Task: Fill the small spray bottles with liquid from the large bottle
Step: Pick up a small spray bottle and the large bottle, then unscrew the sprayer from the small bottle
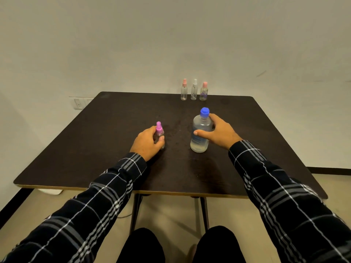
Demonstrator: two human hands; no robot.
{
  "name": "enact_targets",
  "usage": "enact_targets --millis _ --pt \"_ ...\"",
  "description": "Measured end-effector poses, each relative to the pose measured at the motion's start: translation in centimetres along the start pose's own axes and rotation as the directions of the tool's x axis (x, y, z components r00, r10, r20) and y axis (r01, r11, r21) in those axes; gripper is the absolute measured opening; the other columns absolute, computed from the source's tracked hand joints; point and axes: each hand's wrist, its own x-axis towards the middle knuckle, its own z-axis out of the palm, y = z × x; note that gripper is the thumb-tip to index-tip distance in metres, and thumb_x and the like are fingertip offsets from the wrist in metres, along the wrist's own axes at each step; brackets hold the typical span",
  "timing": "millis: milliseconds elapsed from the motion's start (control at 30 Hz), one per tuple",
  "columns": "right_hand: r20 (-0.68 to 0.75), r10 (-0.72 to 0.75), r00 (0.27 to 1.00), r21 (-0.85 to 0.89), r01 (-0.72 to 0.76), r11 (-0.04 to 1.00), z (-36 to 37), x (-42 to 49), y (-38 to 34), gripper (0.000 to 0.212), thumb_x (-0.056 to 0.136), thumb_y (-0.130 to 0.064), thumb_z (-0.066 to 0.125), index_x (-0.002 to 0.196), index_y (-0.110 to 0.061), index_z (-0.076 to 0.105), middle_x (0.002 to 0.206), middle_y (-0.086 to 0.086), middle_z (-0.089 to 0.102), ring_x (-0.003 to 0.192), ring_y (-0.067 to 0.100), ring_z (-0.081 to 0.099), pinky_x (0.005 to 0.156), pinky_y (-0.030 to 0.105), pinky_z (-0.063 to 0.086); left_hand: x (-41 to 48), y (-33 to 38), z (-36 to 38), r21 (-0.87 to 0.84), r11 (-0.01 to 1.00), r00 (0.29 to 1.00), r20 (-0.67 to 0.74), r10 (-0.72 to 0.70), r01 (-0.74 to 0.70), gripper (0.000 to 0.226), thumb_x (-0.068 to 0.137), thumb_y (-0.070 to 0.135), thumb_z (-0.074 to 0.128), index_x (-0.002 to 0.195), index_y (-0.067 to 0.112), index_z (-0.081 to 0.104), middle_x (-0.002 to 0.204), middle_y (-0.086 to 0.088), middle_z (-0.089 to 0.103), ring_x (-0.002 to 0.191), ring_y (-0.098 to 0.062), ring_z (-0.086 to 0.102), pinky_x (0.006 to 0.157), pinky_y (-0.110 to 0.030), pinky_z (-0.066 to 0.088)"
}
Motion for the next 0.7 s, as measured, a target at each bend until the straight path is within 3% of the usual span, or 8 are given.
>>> enact_targets --millis 100,167,267,300,367,467,567,700 --pt "-0.004 0.052 0.999 0.024 -0.051 0.998 0.3 -0.9 -0.1 0.102 0.075 -0.054 0.079 0.154 -0.023 0.024 0.148 0.004 0.047 0.132 0.025 0.050 0.106 0.041 0.044 -0.5 0.4 -0.2 -0.006 1.000 1.000 -0.005 -0.011 0.011 0.021 0.097 0.027 0.061 0.116 0.017 0.062 0.100 0.000 0.065 0.090 -0.018 0.062 0.082 -0.033 0.051" --pt "-0.261 0.033 0.965 0.045 -0.022 0.999 0.9 -2.9 -1.1 0.100 0.077 -0.061 0.073 0.154 -0.020 0.023 0.147 0.005 0.045 0.129 0.021 0.049 0.102 0.041 0.048 -0.6 0.6 -0.4 -0.020 1.000 1.000 -0.004 -0.021 0.021 0.023 0.097 0.026 0.062 0.117 0.016 0.063 0.101 -0.001 0.067 0.092 -0.018 0.062 0.083 -0.032 0.049" --pt "-0.670 -0.282 0.687 -0.102 0.292 0.951 3.0 -6.0 -3.7 0.045 0.089 -0.048 0.064 0.121 -0.020 0.052 0.107 -0.005 0.056 0.093 0.009 0.055 0.075 0.031 0.053 -0.5 0.5 -0.5 -0.087 0.994 0.998 0.002 -0.066 0.066 0.028 0.094 0.026 0.067 0.120 0.017 0.065 0.102 0.000 0.069 0.094 -0.017 0.064 0.086 -0.031 0.050" --pt "-0.636 -0.359 0.683 -0.114 0.377 0.919 3.9 -6.2 -4.4 0.029 0.090 -0.040 0.064 0.109 -0.021 0.055 0.096 -0.006 0.057 0.082 0.009 0.056 0.069 0.029 0.052 -0.5 0.4 -0.5 -0.111 0.990 0.997 0.011 -0.083 0.084 0.030 0.093 0.027 0.069 0.121 0.018 0.066 0.103 0.000 0.070 0.095 -0.016 0.065 0.087 -0.030 0.050" --pt "-0.406 -0.384 0.829 -0.040 0.403 0.914 6.2 -5.4 -5.4 0.010 0.093 -0.030 0.063 0.098 -0.021 0.061 0.081 -0.007 0.061 0.072 0.009 0.059 0.064 0.027 0.052 -0.3 0.3 -0.7 -0.155 0.981 0.993 0.031 -0.111 0.115 0.031 0.091 0.026 0.072 0.122 0.020 0.068 0.102 0.002 0.072 0.094 -0.013 0.066 0.087 -0.026 0.048" --pt "-0.165 -0.142 0.976 0.188 0.173 0.967 9.4 -2.7 -5.5 0.013 0.092 -0.024 0.068 0.105 -0.021 0.064 0.079 -0.003 0.068 0.068 0.007 0.066 0.061 0.023 0.054 -0.5 0.1 -0.8 -0.207 0.971 0.993 0.012 -0.120 0.120 0.030 0.088 0.024 0.077 0.118 0.022 0.071 0.094 0.009 0.071 0.086 0.002 0.064 0.078 -0.015 0.047" --pt "-0.095 0.030 0.995 0.353 0.006 0.935 11.1 -0.5 -5.6 0.031 0.088 -0.025 0.073 0.116 -0.016 0.063 0.089 0.005 0.069 0.076 0.015 0.071 0.062 0.030 0.061 -0.6 0.0 -0.6 -0.245 0.962 0.992 -0.017 -0.128 0.120 0.030 0.086 0.022 0.079 0.116 0.021 0.073 0.089 0.010 0.072 0.080 0.005 0.064 0.074 -0.015 0.051" --pt "-0.091 0.029 0.995 0.329 0.002 0.944 11.9 1.1 -7.0 0.027 0.080 -0.024 0.082 0.102 -0.015 0.069 0.090 0.004 0.071 0.072 0.019 0.071 0.057 0.028 0.059 -0.7 -0.2 -0.6 -0.269 0.955 0.991 -0.018 -0.134 0.124 0.027 0.084 0.013 0.078 0.110 0.022 0.076 0.078 0.013 0.070 0.068 0.010 0.062 0.064 -0.006 0.046"
